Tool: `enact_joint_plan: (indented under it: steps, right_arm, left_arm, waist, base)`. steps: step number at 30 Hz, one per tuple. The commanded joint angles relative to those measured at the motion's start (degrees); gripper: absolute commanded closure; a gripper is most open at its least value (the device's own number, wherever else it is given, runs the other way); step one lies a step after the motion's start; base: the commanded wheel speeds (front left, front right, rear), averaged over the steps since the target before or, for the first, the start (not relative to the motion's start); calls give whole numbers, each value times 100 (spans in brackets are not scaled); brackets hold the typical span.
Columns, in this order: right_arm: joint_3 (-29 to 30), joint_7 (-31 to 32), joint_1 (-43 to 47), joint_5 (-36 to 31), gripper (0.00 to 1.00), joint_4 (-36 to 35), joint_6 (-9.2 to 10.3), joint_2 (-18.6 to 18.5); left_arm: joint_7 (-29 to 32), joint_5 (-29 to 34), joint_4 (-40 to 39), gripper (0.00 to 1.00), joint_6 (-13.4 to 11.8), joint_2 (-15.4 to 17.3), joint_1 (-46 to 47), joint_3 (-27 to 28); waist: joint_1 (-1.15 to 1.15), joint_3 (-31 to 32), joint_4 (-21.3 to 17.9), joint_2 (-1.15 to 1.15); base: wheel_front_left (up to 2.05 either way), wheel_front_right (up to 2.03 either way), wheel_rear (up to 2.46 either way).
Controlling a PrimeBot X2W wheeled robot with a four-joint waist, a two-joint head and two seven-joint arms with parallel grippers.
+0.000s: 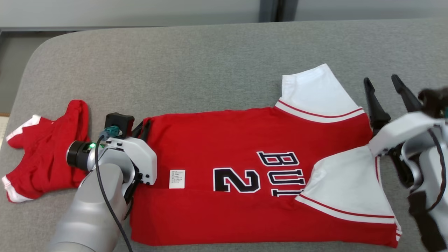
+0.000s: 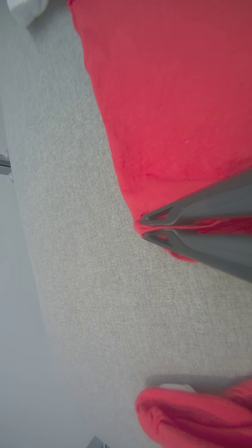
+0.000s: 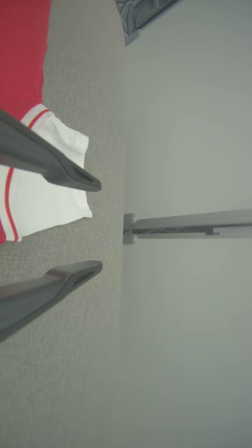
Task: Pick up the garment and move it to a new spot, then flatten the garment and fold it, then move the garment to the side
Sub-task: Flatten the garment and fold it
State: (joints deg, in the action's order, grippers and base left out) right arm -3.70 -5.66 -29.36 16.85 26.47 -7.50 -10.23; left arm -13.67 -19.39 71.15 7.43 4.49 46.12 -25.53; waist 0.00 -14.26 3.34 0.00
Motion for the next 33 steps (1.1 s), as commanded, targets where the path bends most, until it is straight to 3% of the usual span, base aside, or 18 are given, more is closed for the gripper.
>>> enact_joint_plan:
  steps: [1,7,19,33]
  right_arm:
    - [-186,131,-263,-64,0,174,1,-240]
    - [-777,733,-1432,301,0,1395,2,-574]
    - [-1356,1085,-3072,1116,0,3363,2,-597]
    - [-1826,1270,-3732,1424,0,4221,2,-530]
  left_arm:
    - [-44,-21,-34,100,8,-13,-1,-39]
    - [-115,-68,-195,100,8,-104,173,-172]
    - [-153,-186,-548,100,-17,-148,431,-442]
    - [-138,-353,-732,100,-86,-153,588,-707]
  waist:
    - [0,-88,131,0]
    - [0,-347,415,0]
    - [0,-897,700,0]
    - [0,-1174,772,0]
  base:
    - [0,0,0]
    - [0,0,0]
    - [0,0,0]
    - [0,0,0]
